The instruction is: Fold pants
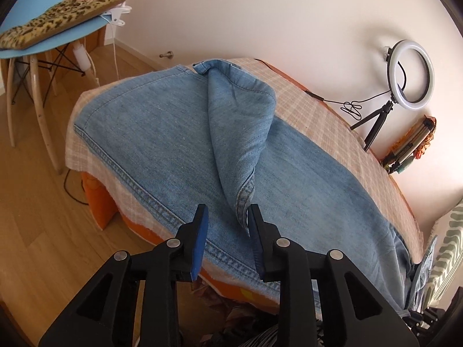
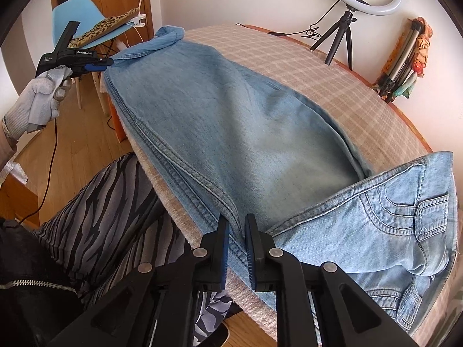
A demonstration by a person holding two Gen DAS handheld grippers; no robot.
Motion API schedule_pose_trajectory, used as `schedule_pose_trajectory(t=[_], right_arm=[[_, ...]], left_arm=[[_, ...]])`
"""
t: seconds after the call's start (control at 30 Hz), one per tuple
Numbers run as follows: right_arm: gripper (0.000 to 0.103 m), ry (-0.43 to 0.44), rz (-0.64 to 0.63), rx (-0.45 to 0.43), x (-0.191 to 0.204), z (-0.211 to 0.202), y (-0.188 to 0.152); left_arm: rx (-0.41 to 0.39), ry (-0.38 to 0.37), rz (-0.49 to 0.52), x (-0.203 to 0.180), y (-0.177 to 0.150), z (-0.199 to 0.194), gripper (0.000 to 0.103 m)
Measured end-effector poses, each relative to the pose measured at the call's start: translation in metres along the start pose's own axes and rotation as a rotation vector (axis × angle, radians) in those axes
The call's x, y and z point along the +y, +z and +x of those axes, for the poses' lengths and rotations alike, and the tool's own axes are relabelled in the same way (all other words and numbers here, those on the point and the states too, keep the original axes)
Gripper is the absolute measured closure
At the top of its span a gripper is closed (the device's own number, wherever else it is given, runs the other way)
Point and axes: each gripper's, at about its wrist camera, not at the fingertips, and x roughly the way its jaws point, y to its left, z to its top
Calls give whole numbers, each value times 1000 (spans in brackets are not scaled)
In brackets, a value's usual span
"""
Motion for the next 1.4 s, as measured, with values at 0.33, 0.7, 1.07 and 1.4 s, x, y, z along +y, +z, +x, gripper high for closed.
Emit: schedule_pose_trajectory(t=[0.33,0.7,1.07,1.4], right_arm=[[71,-9,68,-86,-7,-23,16],[71,-22,101,-174,-11,-26,55],[71,32,-22,-195,23,-1,117],[69,123,-152,-213,64,43,218]], left_arm=[[45,98,229,-57,53,59,45],[65,51,129,-21,71,90,97],[-79,154,-260,111,63,42,93],[-78,41,-205,103,73,33,38]])
